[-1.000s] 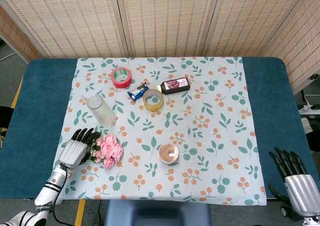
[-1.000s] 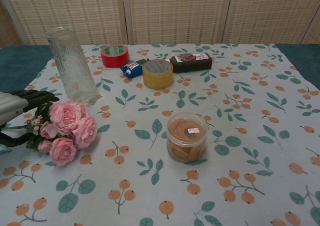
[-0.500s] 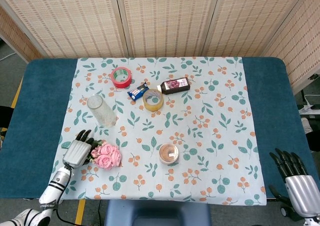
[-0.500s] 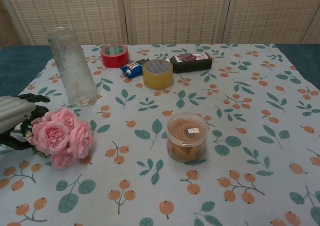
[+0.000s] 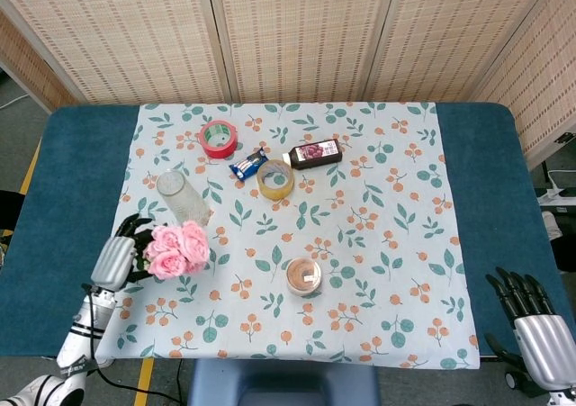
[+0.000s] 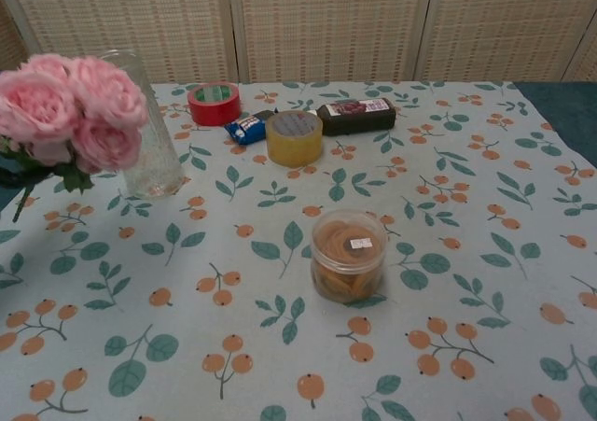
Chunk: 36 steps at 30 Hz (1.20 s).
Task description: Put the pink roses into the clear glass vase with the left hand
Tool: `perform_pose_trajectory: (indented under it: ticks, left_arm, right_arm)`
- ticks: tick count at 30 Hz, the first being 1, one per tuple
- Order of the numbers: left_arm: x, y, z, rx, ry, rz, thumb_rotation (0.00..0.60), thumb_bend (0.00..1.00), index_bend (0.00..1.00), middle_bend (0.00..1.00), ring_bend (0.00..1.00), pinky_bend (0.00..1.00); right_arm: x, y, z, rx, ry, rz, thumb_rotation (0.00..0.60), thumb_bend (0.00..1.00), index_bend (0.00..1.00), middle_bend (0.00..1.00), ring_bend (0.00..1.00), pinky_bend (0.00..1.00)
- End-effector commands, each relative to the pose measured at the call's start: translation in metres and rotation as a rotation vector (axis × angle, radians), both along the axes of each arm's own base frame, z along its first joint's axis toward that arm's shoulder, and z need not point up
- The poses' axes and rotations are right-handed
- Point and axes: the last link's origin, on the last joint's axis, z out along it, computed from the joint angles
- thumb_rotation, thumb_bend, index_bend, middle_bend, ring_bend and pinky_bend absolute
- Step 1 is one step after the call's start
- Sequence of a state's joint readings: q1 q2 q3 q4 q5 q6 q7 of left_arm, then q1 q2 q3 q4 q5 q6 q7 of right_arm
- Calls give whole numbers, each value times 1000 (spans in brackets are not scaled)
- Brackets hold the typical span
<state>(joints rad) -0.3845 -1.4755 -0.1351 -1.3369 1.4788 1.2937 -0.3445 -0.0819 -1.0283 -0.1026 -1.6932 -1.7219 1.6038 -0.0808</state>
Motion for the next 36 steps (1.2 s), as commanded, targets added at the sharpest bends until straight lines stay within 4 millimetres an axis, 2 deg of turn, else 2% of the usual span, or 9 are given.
perform_pose_trajectory:
  ticks: [1,4,8,11,15,19,24,28,36]
  left_arm:
    - [18,12,60,139,-347,-3,600,457,925,490,177,98]
    - [36,26,86,181,-586,-8,600,456,926,507,178,98]
    - [61,50,112,193,-790,-17,600,455,928,524,180,98]
    - [80,70,120,196,-839,-30,600,455,928,528,180,95]
    - [103,96,121,202,-873,-50,600,455,928,534,180,89]
    - [124,116,108,214,-890,-67,600,456,929,542,180,86]
    - [135,122,79,167,-847,-66,600,452,929,541,180,83]
    - [126,125,61,166,-803,-50,600,452,929,540,180,77]
    - [107,123,52,178,-764,-29,600,451,929,540,180,71]
  right_arm:
    - [0,0,1,-1,-1,-3,600,180,0,0,0,0]
    - [0,0,1,-2,-3,-8,600,180,0,0,0,0]
    - [0,1,2,-3,-5,-11,600,180,0,0,0,0]
    - [0,0,1,1,-2,-14,600,180,0,0,0,0]
    - [-2,-2,-1,12,0,-23,600,180,0,0,0,0]
    - [-4,-4,-1,8,7,-31,600,180,0,0,0,0]
    - [-5,-5,2,-7,7,-41,600,180,0,0,0,0]
    - [-5,-5,4,-11,1,-39,600,180,0,0,0,0]
    - [-6,-4,4,-7,5,-43,600,180,0,0,0,0]
